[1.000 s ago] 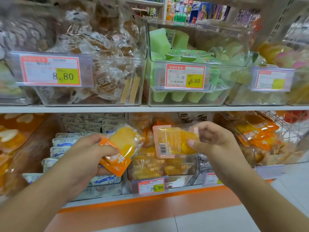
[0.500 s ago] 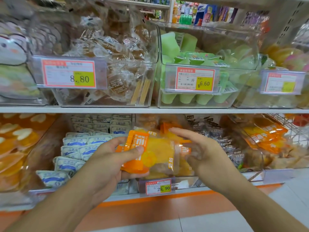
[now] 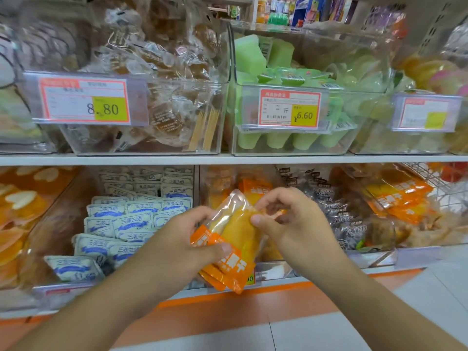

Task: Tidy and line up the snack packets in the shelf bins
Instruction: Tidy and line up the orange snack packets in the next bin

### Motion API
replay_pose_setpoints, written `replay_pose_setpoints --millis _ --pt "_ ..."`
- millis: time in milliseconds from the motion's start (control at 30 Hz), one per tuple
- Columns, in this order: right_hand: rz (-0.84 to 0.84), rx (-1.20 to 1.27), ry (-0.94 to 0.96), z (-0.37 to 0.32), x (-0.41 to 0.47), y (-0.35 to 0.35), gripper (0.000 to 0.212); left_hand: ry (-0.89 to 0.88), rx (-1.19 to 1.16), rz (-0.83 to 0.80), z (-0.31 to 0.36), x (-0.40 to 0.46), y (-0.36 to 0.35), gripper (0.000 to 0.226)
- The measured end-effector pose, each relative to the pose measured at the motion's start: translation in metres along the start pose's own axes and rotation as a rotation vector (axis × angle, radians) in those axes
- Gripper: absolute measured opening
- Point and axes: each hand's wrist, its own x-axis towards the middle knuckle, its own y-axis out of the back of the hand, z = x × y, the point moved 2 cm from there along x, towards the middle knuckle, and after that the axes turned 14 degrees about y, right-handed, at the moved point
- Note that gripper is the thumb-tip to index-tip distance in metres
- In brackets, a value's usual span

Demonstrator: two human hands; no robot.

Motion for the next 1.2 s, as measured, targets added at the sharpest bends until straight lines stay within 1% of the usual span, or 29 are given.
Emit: replay_pose_setpoints --millis 33,67,133,167,200,233,300,367,400,467,500,533,633,700,767,867,933,1000,1100,1200 --pt "-0.017 0.0 -0.01 -0.001 0.001 -0.001 0.024 -0.015 0.011 0.005 0.0 0.001 0.0 0.024" --pt "-0.056 0.062 -0.048 -0.003 0.003 0.0 0.03 -0.03 0.013 0.004 0.002 0.001 0.0 0.025" --pt "-0.163 0.285 -0.128 -0.007 0.007 0.002 0.047 -0.077 0.014 -0.016 0.007 0.002 -0.002 0.03" --pt "-0.218 0.354 -0.137 -0.009 0.008 0.004 0.046 -0.101 0.023 -0.02 0.009 0.002 -0.003 0.03" --pt "-0.259 0.364 -0.122 -0.014 0.009 0.005 0.038 -0.137 0.06 0.0 0.011 0.003 -0.004 0.03" --pt "-0.263 0.327 -0.103 -0.016 0.01 0.007 0.03 -0.178 0.119 0.037 0.011 0.005 -0.005 0.03" --pt "-0.173 0.244 -0.07 -0.017 0.012 0.013 0.022 -0.218 0.195 0.1 0.009 0.011 -0.002 0.029" --pt "-0.037 0.2 -0.041 -0.014 0.012 0.022 0.022 -0.198 0.17 0.175 0.004 0.017 0.006 0.03" --pt "0.017 0.187 -0.017 -0.011 0.013 0.026 0.02 -0.194 0.199 0.226 0.002 0.018 0.011 0.026" --pt "0.069 0.193 0.016 -0.008 0.012 0.029 0.018 -0.239 0.397 0.31 -0.002 0.017 0.02 0.017" --pt "0.07 0.224 0.014 -0.007 0.011 0.027 0.017 -0.276 0.504 0.322 -0.003 0.015 0.022 0.017" --pt "0.06 0.249 0.009 -0.006 0.009 0.023 0.017 -0.3 0.592 0.323 -0.004 0.013 0.021 0.021" --pt "0.044 0.227 0.026 -0.008 0.007 0.015 0.017 -0.296 0.787 0.344 -0.01 0.013 0.014 0.047" --pt "0.075 0.24 0.033 -0.008 0.009 0.016 0.017 -0.253 0.84 0.331 -0.015 0.015 0.008 0.058" --pt "0.069 0.231 0.034 -0.005 0.009 0.016 0.018 -0.21 0.833 0.315 -0.021 0.016 0.007 0.061" --pt "-0.009 0.181 0.018 0.0 0.006 0.013 0.019 -0.258 0.761 0.31 -0.025 0.017 0.012 0.049" --pt "-0.077 0.122 -0.01 0.004 0.003 0.012 0.02 -0.337 0.686 0.325 -0.024 0.015 0.016 0.032" --pt "-0.151 -0.003 -0.029 0.01 0.002 0.012 0.022 -0.396 0.687 0.34 -0.023 0.013 0.018 0.018" --pt "-0.265 -0.193 0.022 0.014 0.003 0.009 0.029 -0.425 0.725 0.333 -0.026 0.013 0.018 0.017" --pt "-0.357 -0.314 0.125 0.007 0.012 0.007 0.02 -0.41 0.754 0.321 -0.029 0.015 0.015 0.017"
